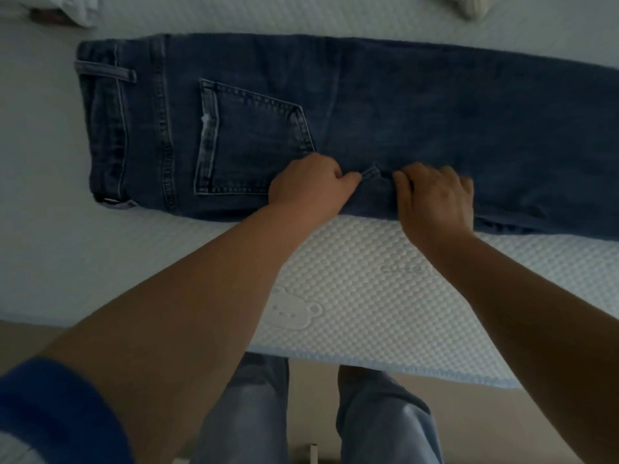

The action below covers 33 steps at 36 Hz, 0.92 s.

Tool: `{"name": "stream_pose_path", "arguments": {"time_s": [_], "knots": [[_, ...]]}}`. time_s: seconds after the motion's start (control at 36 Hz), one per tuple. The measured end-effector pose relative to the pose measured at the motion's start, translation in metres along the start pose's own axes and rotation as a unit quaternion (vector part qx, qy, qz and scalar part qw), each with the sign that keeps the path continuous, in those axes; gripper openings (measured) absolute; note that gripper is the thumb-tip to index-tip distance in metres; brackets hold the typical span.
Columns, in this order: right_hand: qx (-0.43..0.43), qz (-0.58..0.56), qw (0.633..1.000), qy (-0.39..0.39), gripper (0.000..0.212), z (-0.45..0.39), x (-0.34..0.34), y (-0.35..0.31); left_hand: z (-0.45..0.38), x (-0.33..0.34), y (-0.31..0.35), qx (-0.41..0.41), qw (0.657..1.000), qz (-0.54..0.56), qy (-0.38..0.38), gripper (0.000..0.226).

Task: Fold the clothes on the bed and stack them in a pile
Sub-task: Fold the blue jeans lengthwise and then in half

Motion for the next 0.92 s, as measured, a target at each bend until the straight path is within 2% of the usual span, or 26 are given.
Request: {"name": "stream_pose_path", "arguments": {"time_s": [0.08,0.17,0.22,0.28,0.31,0.33,0.36,0.39,0.42,0.44,0.53,0.56,0.61,0.69,0.75,0.78,0.83,0.86,0.89,0.92], "knots": [[-0.006,0.035,0.999,0.017,0.036,-0.008,0.009,-0.001,0.019,-0.013,-0.008,0.023,0.996,0.011,0.080,0.026],[-0.007,0.061,0.998,0.024,0.034,-0.009,0.013,-0.003,0.060,-0.030,-0.019,0.085,0.968,0.069,0.227,0.021],[0.006,0.056,0.998,0.034,0.027,-0.008,0.011,-0.004,0.084,-0.030,-0.042,0.019,0.962,0.109,0.250,0.024],[0.015,0.039,0.998,0.056,0.020,-0.007,0.006,-0.006,0.098,-0.021,-0.077,-0.158,0.947,0.192,0.204,0.034],[0.004,0.034,0.997,0.064,0.017,-0.006,0.003,-0.010,0.103,-0.018,-0.095,-0.250,0.914,0.259,0.185,0.039],[-0.014,0.028,0.997,0.066,0.014,-0.005,0.002,-0.016,0.106,-0.016,-0.109,-0.319,0.860,0.353,0.185,0.043],[-0.033,0.017,0.997,0.063,0.014,-0.004,0.001,-0.022,0.106,-0.017,-0.118,-0.358,0.788,0.461,0.198,0.042],[-0.045,0.006,0.997,0.056,0.015,-0.003,0.001,-0.026,0.102,-0.019,-0.123,-0.371,0.713,0.554,0.218,0.036],[-0.045,-0.002,0.998,0.041,0.017,-0.003,0.001,-0.029,0.097,-0.021,-0.125,-0.361,0.655,0.621,0.232,0.028],[-0.035,-0.006,0.999,0.025,0.020,-0.003,0.002,-0.030,0.091,-0.025,-0.125,-0.340,0.616,0.668,0.240,0.022],[-0.024,-0.022,0.999,0.009,0.021,-0.003,0.000,-0.028,0.078,-0.032,-0.119,-0.279,0.518,0.770,0.248,0.023],[-0.029,-0.025,0.999,0.004,0.021,-0.002,-0.001,-0.029,0.076,-0.033,-0.116,-0.266,0.500,0.788,0.242,0.024],[-0.035,-0.016,0.999,-0.006,0.027,0.001,-0.002,-0.030,0.074,-0.034,-0.109,-0.241,0.485,0.810,0.223,0.024],[-0.016,0.026,0.999,-0.019,0.040,0.002,-0.002,-0.028,0.073,-0.038,-0.099,-0.223,0.494,0.814,0.209,0.021],[-0.012,0.038,0.999,-0.025,0.041,0.001,0.000,-0.029,0.075,-0.047,-0.096,-0.228,0.536,0.776,0.242,0.021],[-0.011,0.037,0.999,-0.025,0.040,0.000,0.000,-0.030,0.077,-0.054,-0.096,-0.232,0.579,0.733,0.272,0.024],[-0.001,0.023,0.999,-0.024,0.040,-0.002,0.002,-0.031,0.084,-0.070,-0.093,-0.225,0.711,0.574,0.338,0.035],[0.011,0.011,0.999,-0.029,0.039,-0.002,0.002,-0.031,0.087,-0.080,-0.085,-0.196,0.775,0.472,0.373,0.038],[0.023,-0.002,0.999,-0.037,0.040,-0.002,0.004,-0.030,0.090,-0.090,-0.071,-0.136,0.822,0.374,0.406,0.040],[0.032,-0.014,0.998,-0.044,0.040,-0.002,0.005,-0.028,0.091,-0.096,-0.051,-0.057,0.853,0.289,0.432,0.040]]}}
Point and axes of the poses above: each hand's wrist, its own z-axis away from the middle knuckle, its own x-axis out of the palm, y = z × x, the point moved 6 cm from there along -z, towards the middle knuckle, and after that the axes turned 3 degrees about x, right-handed, at the moved point
